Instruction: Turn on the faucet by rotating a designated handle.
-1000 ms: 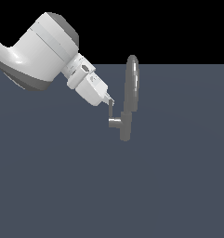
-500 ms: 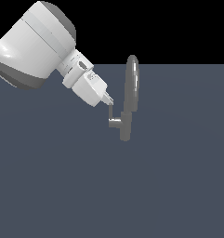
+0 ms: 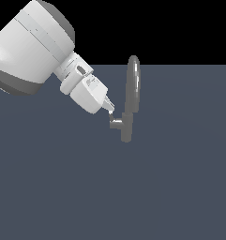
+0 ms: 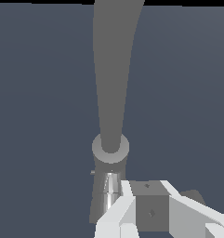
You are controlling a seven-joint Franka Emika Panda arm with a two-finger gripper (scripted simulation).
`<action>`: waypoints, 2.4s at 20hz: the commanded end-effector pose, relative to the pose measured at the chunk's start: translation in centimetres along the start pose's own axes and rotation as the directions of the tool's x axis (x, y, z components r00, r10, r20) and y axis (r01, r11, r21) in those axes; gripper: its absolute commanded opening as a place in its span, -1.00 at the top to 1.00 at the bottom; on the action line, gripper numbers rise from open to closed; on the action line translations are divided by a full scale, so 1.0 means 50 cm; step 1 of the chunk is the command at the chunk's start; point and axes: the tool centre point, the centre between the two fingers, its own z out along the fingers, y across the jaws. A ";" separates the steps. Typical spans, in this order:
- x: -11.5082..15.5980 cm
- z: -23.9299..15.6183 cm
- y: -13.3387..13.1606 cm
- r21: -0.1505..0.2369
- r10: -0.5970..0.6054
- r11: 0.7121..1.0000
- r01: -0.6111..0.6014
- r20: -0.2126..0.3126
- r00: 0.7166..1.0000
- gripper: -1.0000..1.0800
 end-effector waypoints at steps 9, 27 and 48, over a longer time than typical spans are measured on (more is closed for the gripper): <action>-0.027 0.027 0.054 -0.007 -0.005 1.000 0.005 -0.005 1.000 1.00; -0.116 0.117 0.078 -0.012 -0.005 1.000 0.005 -0.004 1.000 1.00; -0.177 0.180 0.003 -0.013 -0.004 1.000 0.004 -0.004 1.000 1.00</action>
